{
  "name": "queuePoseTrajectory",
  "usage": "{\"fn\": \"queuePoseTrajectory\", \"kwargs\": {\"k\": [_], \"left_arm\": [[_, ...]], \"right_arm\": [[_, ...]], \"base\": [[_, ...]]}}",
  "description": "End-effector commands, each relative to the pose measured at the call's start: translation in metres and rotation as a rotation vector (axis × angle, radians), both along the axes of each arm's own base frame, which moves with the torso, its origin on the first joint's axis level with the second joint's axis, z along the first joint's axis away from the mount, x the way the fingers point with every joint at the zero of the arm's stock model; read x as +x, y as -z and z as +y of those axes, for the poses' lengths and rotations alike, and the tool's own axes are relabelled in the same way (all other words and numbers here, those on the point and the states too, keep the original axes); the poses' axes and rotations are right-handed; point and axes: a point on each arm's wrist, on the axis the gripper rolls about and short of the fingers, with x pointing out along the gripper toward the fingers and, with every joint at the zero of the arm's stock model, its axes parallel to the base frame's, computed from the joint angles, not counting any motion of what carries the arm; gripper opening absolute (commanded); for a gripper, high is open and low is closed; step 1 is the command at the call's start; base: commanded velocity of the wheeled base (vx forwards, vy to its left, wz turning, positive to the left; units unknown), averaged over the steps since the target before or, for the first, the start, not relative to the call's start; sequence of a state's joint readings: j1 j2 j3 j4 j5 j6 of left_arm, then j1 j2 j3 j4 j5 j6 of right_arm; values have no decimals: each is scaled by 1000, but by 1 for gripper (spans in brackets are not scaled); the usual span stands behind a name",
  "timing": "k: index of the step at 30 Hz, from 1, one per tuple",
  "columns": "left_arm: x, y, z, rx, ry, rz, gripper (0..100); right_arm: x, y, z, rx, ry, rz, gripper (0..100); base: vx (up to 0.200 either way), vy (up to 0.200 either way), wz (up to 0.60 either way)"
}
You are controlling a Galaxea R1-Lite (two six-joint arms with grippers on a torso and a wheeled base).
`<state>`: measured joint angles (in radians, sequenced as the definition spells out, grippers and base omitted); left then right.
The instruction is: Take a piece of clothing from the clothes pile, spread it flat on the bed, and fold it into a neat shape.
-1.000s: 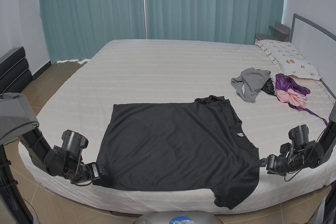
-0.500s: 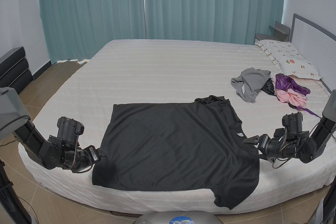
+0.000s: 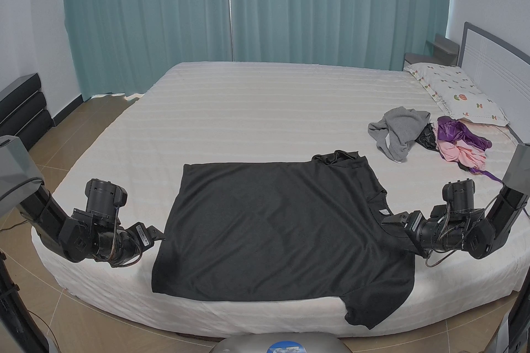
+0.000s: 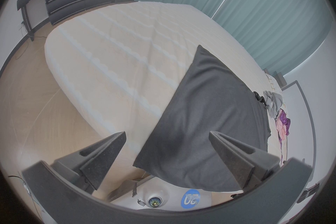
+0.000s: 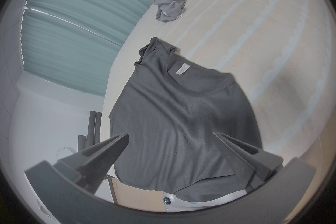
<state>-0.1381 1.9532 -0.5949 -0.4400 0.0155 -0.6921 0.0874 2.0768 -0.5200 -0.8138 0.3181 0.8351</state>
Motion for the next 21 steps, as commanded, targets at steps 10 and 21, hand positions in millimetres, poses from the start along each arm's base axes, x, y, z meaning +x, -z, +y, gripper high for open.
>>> {"fn": "queuePoseTrajectory", "kwargs": {"k": [10,21], "left_arm": [[-1,-1,-8,-32,-3,-3,100],[-7,1,-17,-33,27,15,100]], "right_arm": [[1,0,0,-3,2,-1,100],[0,1,0,-4,2,0,100]], "base": [[60,0,0],[55,0,0]]}}
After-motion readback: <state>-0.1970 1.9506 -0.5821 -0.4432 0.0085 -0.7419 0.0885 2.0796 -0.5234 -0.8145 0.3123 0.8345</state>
